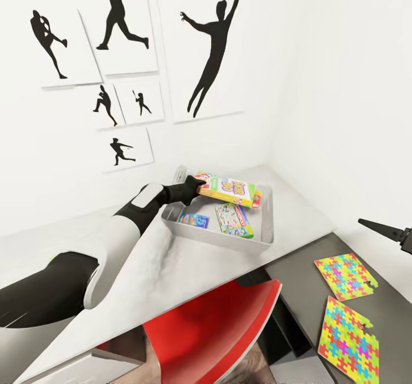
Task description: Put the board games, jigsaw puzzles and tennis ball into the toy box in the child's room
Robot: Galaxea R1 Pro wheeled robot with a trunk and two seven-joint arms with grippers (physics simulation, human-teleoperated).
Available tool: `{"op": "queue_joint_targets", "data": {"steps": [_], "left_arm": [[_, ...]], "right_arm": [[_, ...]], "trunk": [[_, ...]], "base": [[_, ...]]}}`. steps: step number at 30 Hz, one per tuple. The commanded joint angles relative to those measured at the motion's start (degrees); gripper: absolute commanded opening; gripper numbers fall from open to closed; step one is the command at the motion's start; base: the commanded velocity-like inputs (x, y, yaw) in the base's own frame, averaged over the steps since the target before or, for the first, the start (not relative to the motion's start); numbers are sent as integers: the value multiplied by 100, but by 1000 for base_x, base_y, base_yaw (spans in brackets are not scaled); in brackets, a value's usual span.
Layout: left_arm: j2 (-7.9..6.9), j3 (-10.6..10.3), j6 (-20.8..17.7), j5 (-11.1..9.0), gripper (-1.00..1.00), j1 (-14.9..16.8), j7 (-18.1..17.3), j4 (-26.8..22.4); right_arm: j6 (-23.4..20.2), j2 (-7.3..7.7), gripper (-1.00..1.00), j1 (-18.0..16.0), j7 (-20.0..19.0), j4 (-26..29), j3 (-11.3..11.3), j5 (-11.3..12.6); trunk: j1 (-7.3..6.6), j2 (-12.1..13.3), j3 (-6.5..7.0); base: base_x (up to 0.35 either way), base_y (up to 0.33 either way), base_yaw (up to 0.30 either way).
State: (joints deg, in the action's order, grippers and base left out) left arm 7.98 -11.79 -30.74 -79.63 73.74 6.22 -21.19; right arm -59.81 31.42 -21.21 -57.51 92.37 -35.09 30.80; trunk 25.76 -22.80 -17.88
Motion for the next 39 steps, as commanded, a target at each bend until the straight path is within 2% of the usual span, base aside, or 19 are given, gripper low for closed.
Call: {"op": "queue_joint_targets", "data": {"steps": [1,3,7,8,13,21,31,39], "left_arm": [[-2,-19,1,-101,-100,10,73,1],[-1,-13,2,-149,-100,15,91,10],[0,-3,9,-496,-100,30,149,30],[0,-3,9,-496,-100,30,149,30],[1,-6,14,-833,-100,78,207,40],[2,-11,14,-943,-100,170,235,44],[7,-33,8,-925,-100,225,239,45],[20,-78,7,-906,-100,403,244,40]], "right_arm": [[-19,6,100,-6,-32,0,-5,-18],[-19,9,100,-6,-32,0,-5,-17],[-19,17,100,-4,-32,0,-6,-14],[-19,17,100,-4,-32,0,-6,-14],[-19,21,100,0,-32,0,-6,-13],[-19,27,100,2,-32,0,-6,-12],[-19,31,100,2,-37,0,-6,-12],[-19,31,100,3,-40,0,-13,-8]], "trunk": [[3,-11,-20],[3,-11,-39],[3,-11,-76],[3,-11,-85],[3,-11,-132],[3,-11,-207],[3,-11,-300],[3,-11,-375]], "base": [[0,0,0],[0,0,0],[0,0,0],[0,0,0],[0,0,0],[0,0,0],[0,0,0],[0,0,0]]}}
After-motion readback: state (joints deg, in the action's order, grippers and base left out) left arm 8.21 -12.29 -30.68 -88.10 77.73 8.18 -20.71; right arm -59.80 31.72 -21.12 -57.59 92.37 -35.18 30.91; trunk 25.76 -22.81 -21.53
